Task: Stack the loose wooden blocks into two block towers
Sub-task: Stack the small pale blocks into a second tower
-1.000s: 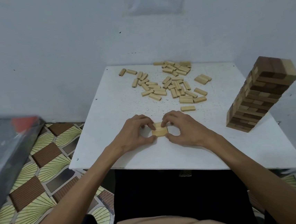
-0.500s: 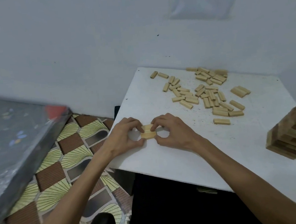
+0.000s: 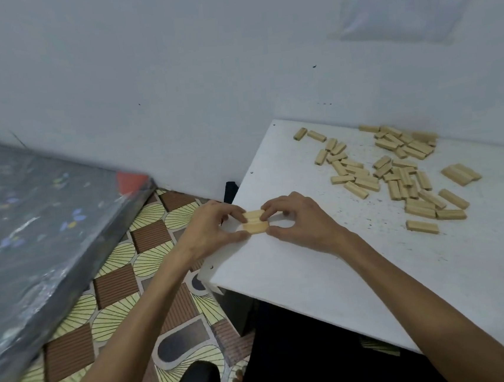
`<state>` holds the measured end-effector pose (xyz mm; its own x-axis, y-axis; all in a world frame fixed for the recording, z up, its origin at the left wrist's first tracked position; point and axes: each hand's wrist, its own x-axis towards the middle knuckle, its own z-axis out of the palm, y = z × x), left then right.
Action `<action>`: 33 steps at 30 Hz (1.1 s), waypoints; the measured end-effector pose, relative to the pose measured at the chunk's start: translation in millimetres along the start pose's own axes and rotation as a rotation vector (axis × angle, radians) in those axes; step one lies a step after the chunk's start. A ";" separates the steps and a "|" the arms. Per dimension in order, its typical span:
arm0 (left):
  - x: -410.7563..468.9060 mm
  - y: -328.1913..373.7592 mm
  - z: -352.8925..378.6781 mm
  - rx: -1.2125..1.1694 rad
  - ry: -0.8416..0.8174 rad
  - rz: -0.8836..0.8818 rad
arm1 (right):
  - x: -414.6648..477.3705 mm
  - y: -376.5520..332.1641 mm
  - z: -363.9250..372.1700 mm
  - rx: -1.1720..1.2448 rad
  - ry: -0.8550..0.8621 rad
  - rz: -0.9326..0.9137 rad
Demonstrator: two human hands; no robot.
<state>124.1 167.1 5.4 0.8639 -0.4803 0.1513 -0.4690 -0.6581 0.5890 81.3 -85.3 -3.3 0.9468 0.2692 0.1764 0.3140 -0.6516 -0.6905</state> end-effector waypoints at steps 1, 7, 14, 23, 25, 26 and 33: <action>-1.1 -1.6 1.4 -0.011 0.006 0.001 | -0.3 1.2 0.7 0.011 0.002 0.004; -9.2 -5.1 6.6 -0.084 0.054 -0.033 | -3.9 1.5 1.7 0.086 0.014 0.053; -10.3 -4.9 7.8 -0.140 0.050 -0.062 | -4.9 1.0 1.8 0.090 -0.004 0.106; -9.4 -7.2 8.4 -0.125 0.038 -0.050 | -5.7 1.0 0.5 0.075 0.004 0.129; -9.5 -7.6 9.0 -0.116 0.042 -0.050 | -6.3 1.5 0.5 0.077 0.014 0.133; -9.9 -7.3 9.4 -0.112 0.047 -0.051 | -6.3 1.6 0.9 0.078 0.016 0.135; -8.3 -11.7 11.7 -0.081 0.057 0.011 | -5.3 4.4 3.5 0.085 0.025 0.063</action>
<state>120.2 172.0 -12.0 0.8690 -0.4517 0.2018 -0.4641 -0.6029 0.6490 77.4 -87.1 -9.7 0.9662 0.2114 0.1479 0.2480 -0.6036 -0.7577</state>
